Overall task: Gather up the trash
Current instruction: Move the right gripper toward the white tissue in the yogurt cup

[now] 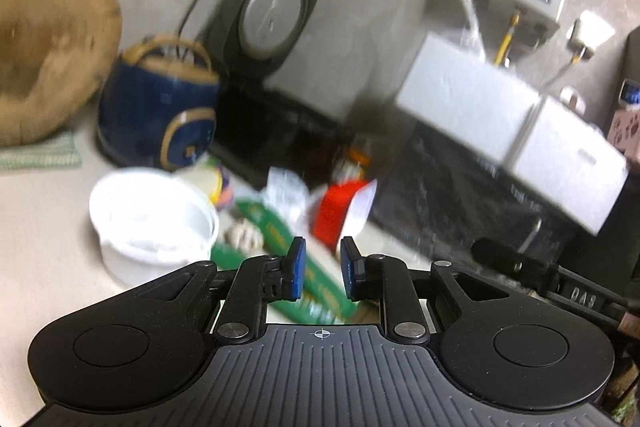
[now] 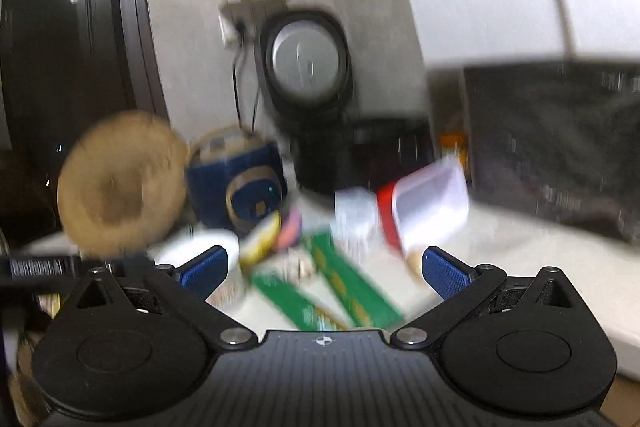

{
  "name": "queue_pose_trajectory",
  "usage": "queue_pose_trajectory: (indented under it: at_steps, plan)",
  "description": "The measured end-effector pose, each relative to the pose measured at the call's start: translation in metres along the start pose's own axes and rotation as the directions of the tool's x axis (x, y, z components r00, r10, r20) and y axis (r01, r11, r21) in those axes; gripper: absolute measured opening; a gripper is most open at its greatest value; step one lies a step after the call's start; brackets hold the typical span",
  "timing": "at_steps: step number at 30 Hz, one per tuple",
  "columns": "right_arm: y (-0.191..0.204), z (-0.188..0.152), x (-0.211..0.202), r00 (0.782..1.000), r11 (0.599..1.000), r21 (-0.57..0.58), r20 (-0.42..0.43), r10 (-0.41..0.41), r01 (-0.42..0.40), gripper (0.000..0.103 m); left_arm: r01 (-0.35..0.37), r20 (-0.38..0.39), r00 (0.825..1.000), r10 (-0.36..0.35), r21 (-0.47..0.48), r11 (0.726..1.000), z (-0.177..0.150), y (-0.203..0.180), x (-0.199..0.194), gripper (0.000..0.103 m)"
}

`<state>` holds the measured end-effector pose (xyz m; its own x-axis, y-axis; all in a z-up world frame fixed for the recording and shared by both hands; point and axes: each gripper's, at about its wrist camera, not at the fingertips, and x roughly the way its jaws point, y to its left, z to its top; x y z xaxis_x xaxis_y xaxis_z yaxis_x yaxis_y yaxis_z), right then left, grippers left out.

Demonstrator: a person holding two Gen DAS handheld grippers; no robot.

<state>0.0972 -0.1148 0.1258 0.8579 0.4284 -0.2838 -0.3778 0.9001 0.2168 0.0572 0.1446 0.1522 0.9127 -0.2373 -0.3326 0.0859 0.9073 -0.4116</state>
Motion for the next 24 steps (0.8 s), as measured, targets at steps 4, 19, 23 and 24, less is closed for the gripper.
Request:
queue_pose_trajectory:
  at_steps: [4, 19, 23, 24]
  plan:
    - [0.014, 0.041, 0.008, 0.999, 0.996, -0.088, 0.037, -0.023, 0.026, 0.103, 0.015, 0.061, 0.998, -0.015, 0.0, 1.0, 0.036, -0.008, -0.009, 0.022]
    - [0.014, 0.034, 0.126, 0.988, 0.978, -0.202, -0.154, 0.014, -0.045, 0.103, -0.237, 0.067, 0.97, 0.234, 0.042, 0.971, 0.1, 0.07, 0.036, 0.022]
    - [0.021, 0.033, 0.141, 0.987, 0.975, -0.215, -0.16, 0.02, -0.054, 0.103, -0.284, 0.059, 0.958, 0.281, 0.045, 0.958, 0.111, 0.088, 0.042, 0.022]
    - [0.021, 0.03, 0.145, 0.985, 0.976, -0.208, -0.169, 0.028, -0.064, 0.103, -0.299, 0.023, 0.954, 0.298, 0.059, 0.953, 0.108, 0.094, 0.05, 0.022]
